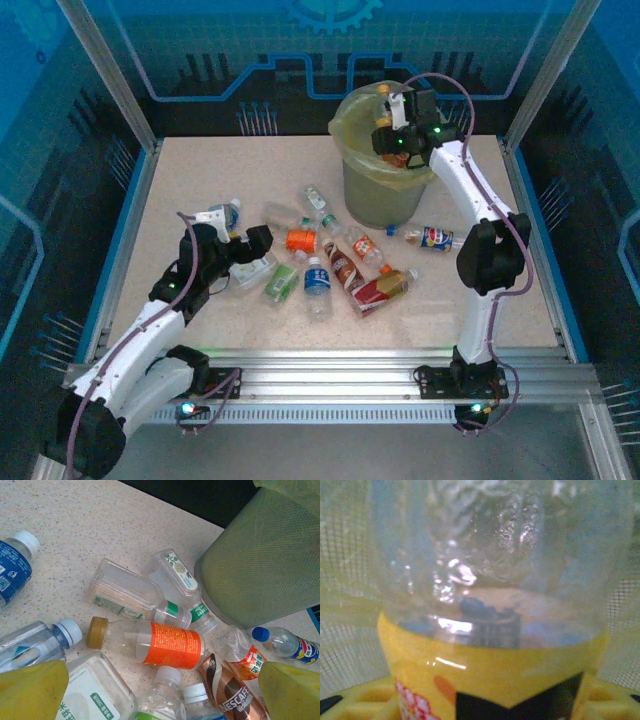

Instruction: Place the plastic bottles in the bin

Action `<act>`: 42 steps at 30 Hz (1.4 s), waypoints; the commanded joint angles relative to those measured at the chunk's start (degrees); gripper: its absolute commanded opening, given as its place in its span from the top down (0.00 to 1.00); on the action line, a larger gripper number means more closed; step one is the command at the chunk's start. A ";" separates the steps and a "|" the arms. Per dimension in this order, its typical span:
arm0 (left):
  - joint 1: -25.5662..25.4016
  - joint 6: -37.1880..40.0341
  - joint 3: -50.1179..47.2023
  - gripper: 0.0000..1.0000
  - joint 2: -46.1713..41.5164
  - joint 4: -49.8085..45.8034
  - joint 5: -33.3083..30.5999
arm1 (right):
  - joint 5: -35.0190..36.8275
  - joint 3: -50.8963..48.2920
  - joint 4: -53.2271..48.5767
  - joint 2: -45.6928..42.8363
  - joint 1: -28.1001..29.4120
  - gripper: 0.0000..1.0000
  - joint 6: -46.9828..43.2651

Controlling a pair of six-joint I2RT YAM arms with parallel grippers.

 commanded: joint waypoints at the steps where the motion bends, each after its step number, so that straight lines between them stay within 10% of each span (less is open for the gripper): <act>1: -0.42 -0.84 2.32 0.01 -0.01 -1.27 -1.48 | -1.12 -0.62 0.46 0.21 -0.43 0.36 -0.78; 17: -0.34 2.37 6.85 0.01 0.55 -8.24 -3.41 | 1.93 2.99 -2.49 -1.60 0.99 0.00 -1.38; 32: 9.16 9.33 21.52 0.01 15.28 -23.79 -2.60 | 17.96 8.81 -16.47 -11.78 4.37 0.00 8.02; 42: 10.21 7.41 20.79 0.01 16.66 -20.07 -0.21 | 22.52 -12.78 -27.36 -30.33 3.62 0.00 27.14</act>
